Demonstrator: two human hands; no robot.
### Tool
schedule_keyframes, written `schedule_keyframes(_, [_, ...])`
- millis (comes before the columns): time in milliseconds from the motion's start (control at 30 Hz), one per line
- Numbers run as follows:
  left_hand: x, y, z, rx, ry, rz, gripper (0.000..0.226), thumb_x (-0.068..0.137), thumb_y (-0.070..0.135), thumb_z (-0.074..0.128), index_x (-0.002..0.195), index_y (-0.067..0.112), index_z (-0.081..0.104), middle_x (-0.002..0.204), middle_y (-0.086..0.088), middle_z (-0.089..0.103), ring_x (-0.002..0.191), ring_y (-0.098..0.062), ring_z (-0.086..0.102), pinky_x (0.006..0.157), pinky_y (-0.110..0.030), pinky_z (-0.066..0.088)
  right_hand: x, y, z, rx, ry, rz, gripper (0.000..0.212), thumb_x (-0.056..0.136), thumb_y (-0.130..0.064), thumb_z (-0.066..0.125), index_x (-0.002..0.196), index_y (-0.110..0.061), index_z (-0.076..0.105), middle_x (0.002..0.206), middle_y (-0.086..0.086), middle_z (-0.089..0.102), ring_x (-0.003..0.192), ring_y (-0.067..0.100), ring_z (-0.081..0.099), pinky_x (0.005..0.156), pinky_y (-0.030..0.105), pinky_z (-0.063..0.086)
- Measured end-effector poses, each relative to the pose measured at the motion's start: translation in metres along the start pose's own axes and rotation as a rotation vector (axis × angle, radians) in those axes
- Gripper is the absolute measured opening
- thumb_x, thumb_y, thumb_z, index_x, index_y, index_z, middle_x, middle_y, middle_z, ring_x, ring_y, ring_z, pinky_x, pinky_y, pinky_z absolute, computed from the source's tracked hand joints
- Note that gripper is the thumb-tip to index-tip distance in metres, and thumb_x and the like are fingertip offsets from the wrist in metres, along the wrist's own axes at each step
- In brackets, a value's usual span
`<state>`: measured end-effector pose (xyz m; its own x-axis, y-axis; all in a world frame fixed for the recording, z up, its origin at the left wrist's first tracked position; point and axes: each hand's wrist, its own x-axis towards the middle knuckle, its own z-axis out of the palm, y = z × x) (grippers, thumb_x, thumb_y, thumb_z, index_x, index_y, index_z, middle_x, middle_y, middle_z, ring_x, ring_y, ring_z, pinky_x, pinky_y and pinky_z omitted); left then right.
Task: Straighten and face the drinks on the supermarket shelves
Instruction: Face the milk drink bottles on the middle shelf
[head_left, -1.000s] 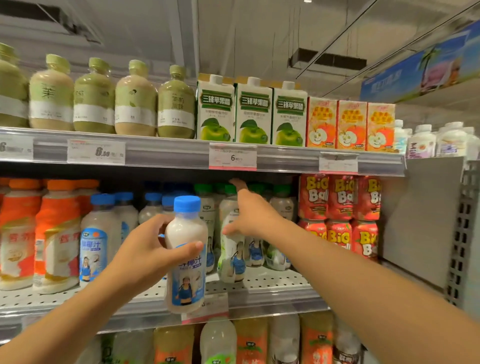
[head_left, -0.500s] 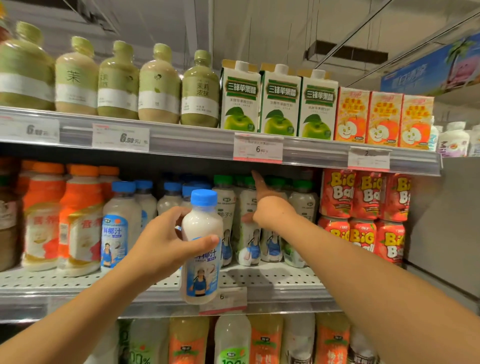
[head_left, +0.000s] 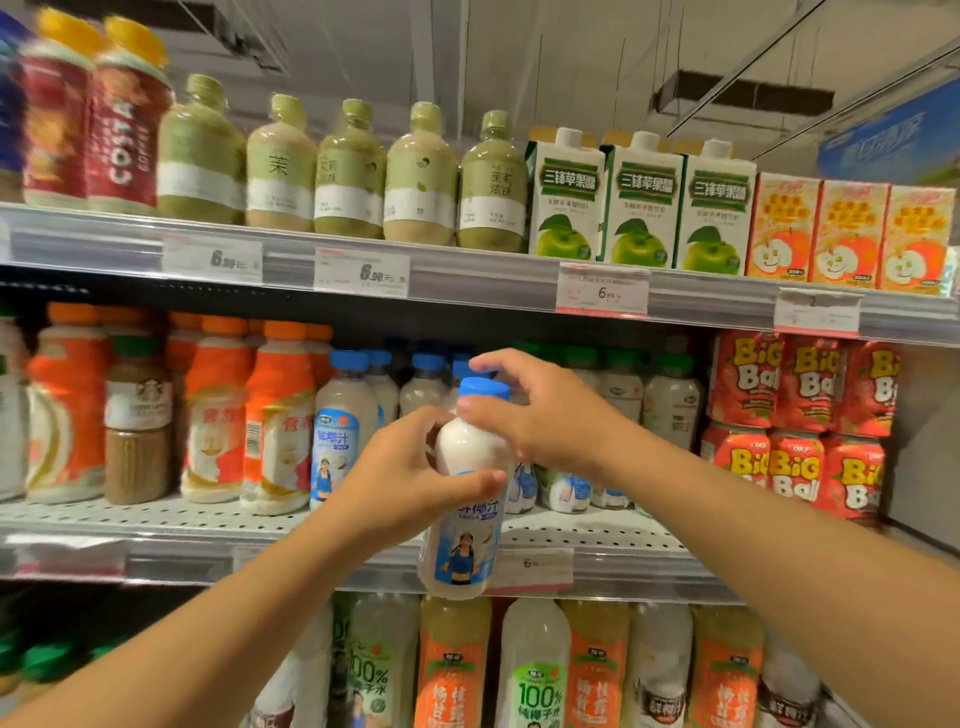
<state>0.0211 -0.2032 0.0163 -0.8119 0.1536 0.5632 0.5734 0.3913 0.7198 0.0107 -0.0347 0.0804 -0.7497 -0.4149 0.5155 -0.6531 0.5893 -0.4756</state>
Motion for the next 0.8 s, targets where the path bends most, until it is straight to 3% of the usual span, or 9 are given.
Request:
schedule_keyframes(167, [-0.011,-0.006,-0.031,-0.015,-0.039,-0.006,0.058,0.061,0.051,0.081,0.107,0.023,0.059,0.095,0.001,0.071,0.085,-0.012,0.070,0.076,-0.042,0.059,0.007,-0.025,0.022,-0.112,0.069,-0.037,0.038,0.079,-0.050,0.069,0.113,-0.037,0.060,0.103,-0.017,0.063,0.087,0.002,0.060,0.075,0.024,0.051])
schedule_keyframes(233, [-0.011,-0.006,-0.046,0.059,-0.072,0.026,0.058,0.066,0.055,0.080,0.111,0.027,0.056,0.100,0.010,0.069,0.089,-0.005,0.067,0.075,-0.031,0.059,0.013,-0.033,0.029,-0.131,0.118,-0.021,0.038,0.078,-0.049,0.070,0.113,-0.036,0.060,0.102,-0.015,0.063,0.087,0.003,0.060,0.076,0.026,0.051])
schedule_keyframes(300, [-0.005,-0.004,-0.066,0.246,-0.034,0.138,0.072,0.069,0.065,0.068,0.128,0.029,0.049,0.116,0.020,0.057,0.102,0.003,0.058,0.081,-0.021,0.052,0.020,-0.040,0.034,-0.135,0.188,-0.006,0.040,0.078,-0.049,0.070,0.114,-0.037,0.060,0.100,-0.014,0.063,0.086,0.005,0.060,0.075,0.027,0.051])
schedule_keyframes(367, [0.005,0.000,-0.092,0.406,0.170,0.323,0.071,0.082,0.058,0.060,0.140,0.020,0.043,0.131,0.009,0.051,0.117,-0.007,0.050,0.093,-0.027,0.045,0.028,-0.043,0.040,-0.144,0.233,0.014,0.040,0.079,-0.051,0.068,0.115,-0.037,0.059,0.098,-0.014,0.064,0.084,0.005,0.060,0.074,0.028,0.052])
schedule_keyframes(467, [0.025,0.005,-0.123,0.769,0.409,0.534,0.063,0.086,0.026,0.060,0.145,0.015,0.038,0.151,-0.010,0.036,0.137,-0.028,0.033,0.107,-0.045,0.035,0.043,-0.040,0.050,-0.240,0.246,0.078,0.044,0.081,-0.054,0.064,0.120,-0.036,0.056,0.100,-0.009,0.064,0.084,0.009,0.061,0.073,0.030,0.052])
schedule_keyframes(567, [0.044,0.001,-0.135,1.085,0.297,0.449,0.084,0.083,0.024,0.054,0.153,0.023,0.009,0.162,-0.010,-0.003,0.148,-0.029,-0.006,0.117,-0.047,0.004,0.055,-0.035,0.060,-0.301,0.217,0.137,0.047,0.083,-0.052,0.063,0.125,-0.030,0.054,0.101,-0.005,0.063,0.081,0.010,0.059,0.067,0.028,0.048])
schedule_keyframes(633, [0.052,-0.006,-0.137,1.187,0.245,0.394,0.091,0.082,0.027,0.052,0.153,0.025,-0.005,0.160,-0.009,-0.020,0.146,-0.030,-0.020,0.117,-0.047,-0.006,0.062,-0.032,0.064,-0.336,0.206,0.165,0.047,0.084,-0.050,0.062,0.124,-0.028,0.054,0.102,-0.002,0.062,0.080,0.011,0.058,0.068,0.030,0.048])
schedule_keyframes(800, [0.055,-0.019,-0.137,1.236,0.272,0.435,0.096,0.082,0.026,0.053,0.152,0.024,-0.012,0.158,-0.009,-0.026,0.144,-0.030,-0.026,0.117,-0.049,-0.009,0.083,-0.030,0.065,-0.519,0.126,0.250,0.057,0.090,-0.049,0.056,0.139,-0.020,0.045,0.122,0.006,0.060,0.096,0.020,0.057,0.072,0.031,0.047])
